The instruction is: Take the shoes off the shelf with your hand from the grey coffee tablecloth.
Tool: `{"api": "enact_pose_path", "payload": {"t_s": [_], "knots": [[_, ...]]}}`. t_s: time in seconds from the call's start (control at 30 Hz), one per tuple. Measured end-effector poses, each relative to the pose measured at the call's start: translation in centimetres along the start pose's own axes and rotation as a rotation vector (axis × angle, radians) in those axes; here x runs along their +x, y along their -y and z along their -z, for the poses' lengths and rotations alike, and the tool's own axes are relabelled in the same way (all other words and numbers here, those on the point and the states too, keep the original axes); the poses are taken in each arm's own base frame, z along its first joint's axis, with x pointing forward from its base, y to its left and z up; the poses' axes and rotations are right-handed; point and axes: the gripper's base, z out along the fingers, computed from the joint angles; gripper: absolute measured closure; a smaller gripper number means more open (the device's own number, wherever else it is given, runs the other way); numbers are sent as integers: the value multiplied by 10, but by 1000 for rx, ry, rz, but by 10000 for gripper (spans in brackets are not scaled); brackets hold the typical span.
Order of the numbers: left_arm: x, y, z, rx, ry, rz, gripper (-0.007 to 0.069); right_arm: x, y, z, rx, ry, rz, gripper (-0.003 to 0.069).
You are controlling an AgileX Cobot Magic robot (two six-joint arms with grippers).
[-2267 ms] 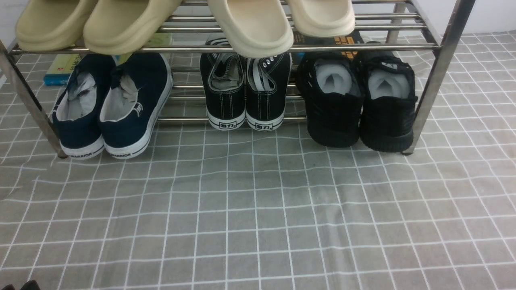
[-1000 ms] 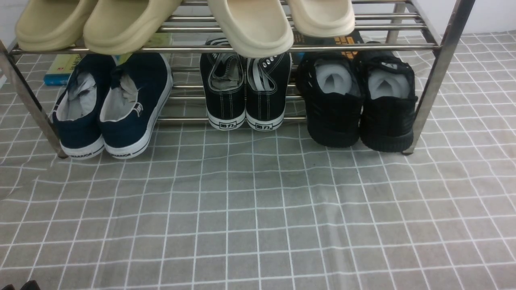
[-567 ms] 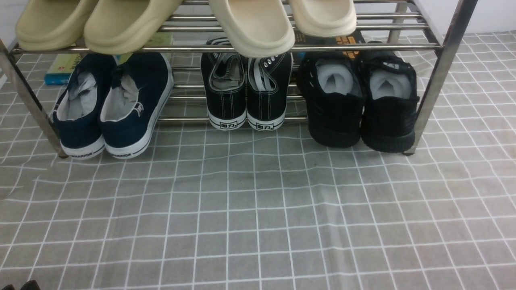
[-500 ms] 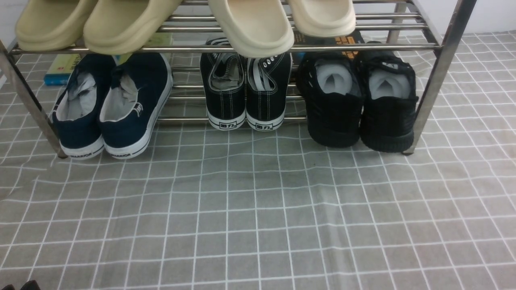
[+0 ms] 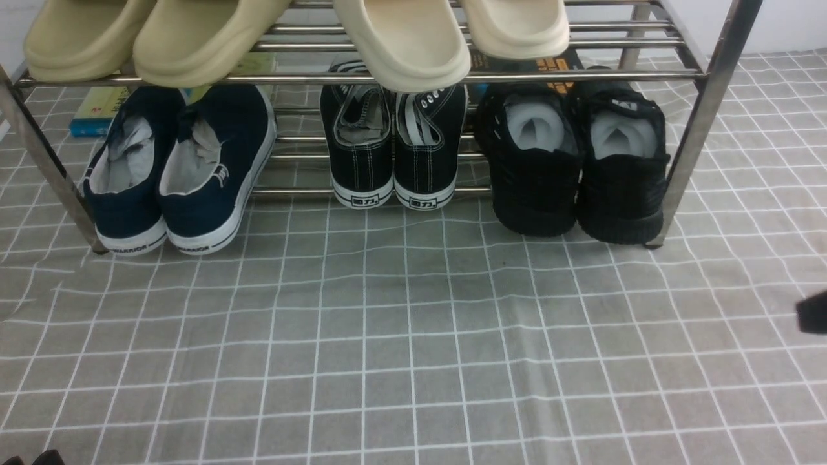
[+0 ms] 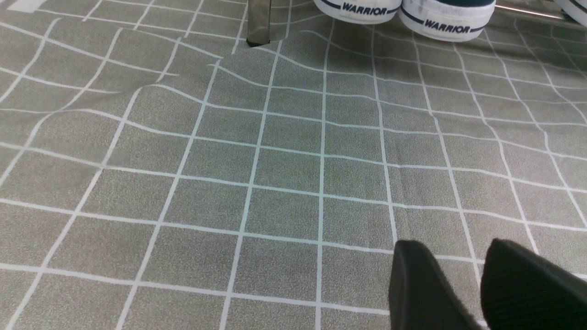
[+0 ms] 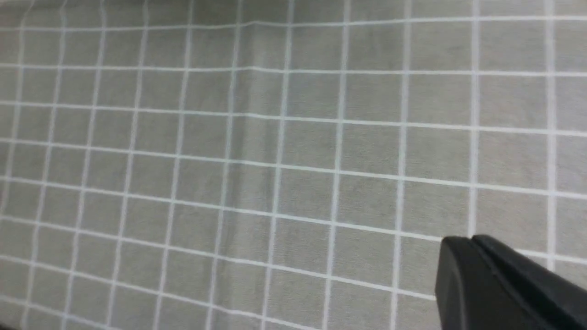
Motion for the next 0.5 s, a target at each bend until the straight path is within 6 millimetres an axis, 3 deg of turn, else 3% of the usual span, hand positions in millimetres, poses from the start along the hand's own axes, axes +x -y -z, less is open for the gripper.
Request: {"api": "enact_pose_path", "payload": {"t_s": [0.23,0.27,0.4,0.5], "knots": [[0,0,0,0,0,0,385,-60,-53,-58,-219,-180,258,372],[0,0,0,0,0,0,385,-62,-55,-60,-223,-182,263,372],[0,0,0,0,0,0,385,-99,-86,-90,-133,-220,424,223],[0,0,0,0,0,0,385,-116,-100,-104,-55,-209,492,169]]}}
